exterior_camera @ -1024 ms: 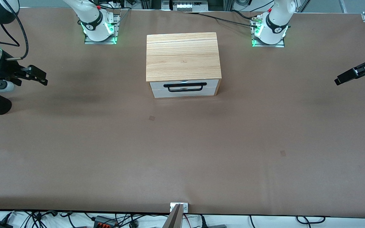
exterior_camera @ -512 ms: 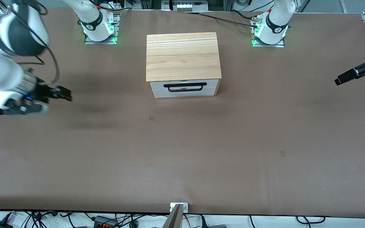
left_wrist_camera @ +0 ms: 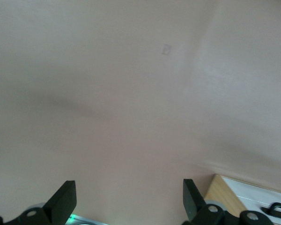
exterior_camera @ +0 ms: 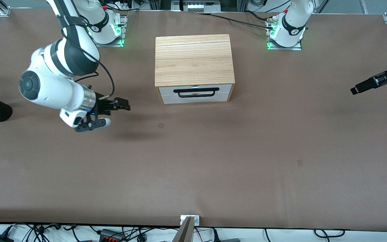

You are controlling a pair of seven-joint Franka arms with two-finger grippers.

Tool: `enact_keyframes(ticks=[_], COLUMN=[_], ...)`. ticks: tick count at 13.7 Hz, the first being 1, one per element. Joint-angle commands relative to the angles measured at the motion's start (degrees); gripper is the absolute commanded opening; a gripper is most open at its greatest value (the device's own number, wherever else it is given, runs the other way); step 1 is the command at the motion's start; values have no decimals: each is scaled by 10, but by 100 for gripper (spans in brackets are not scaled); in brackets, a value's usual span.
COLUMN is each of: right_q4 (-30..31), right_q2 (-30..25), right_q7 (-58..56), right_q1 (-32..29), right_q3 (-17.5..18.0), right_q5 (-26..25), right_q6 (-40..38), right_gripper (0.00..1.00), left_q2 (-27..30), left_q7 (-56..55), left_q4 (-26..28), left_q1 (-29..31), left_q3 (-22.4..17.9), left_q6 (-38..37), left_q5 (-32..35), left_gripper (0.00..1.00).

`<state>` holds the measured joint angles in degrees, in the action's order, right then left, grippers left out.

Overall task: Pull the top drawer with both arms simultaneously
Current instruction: 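Move the right gripper toward the drawer handle while the left gripper follows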

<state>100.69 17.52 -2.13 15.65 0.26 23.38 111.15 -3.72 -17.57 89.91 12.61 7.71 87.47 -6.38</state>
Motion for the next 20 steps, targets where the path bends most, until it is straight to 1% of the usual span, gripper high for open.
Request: enact_keyframes(ticks=[1,3,4,6,8,9,10,11,12,13,15,16,18,20], right_q4=[-10,-10,-10,-10,-9,-7,-5,-4,-1,0,2,3,7,11], right_q2=[24,52,62,84,108,119,127,141,152,167,201,214,234,241], right_q7=[-30,-78,-101,-151,-214,-252,-285,-317,-347,-376,-424,-442,-469,-471], right_q1=[1,6,17,25,27,27,25,20,11,1,-5,-5,-1,9], right_q3=[17,25,25,25,25,25,25,25,25,25,25,25,25,25], right_q5=[79,197,246,312,379,401,419,445,473,499,556,573,613,620], right_q6=[-2,-1,-1,-1,-8,-18,-41,-70,-93,-117,-159,-167,-174,-173], right_gripper=[100,100,100,100,100,100,100,100,100,100,100,100,100,100], left_q2=[-27,-57,-66,-112,-144,-187,-215,-232,-248,-260,-303,-307,-305,-304], left_q7=[2,3,2,23,139,210,260,276,278,311,417,445,519,543], left_q4=[-34,-33,-33,-35,-31,-33,-32,-26,-25,-25,-16,8,56,104], left_q1=[-7,0,1,3,-9,-11,-11,-12,-13,-17,-14,-14,-17,-17], left_q3=[5,5,5,5,5,5,5,5,5,10,10,10,19,45], left_q6=[-12,-12,-8,-9,-7,-7,-6,-1,-1,1,2,7,57,97], left_q5=[-66,-157,-197,-242,-292,-323,-385,-416,-426,-427,-478,-500,-542,-592], left_gripper=[100,100,100,100,100,100,100,100,100,100,100,100,100,100])
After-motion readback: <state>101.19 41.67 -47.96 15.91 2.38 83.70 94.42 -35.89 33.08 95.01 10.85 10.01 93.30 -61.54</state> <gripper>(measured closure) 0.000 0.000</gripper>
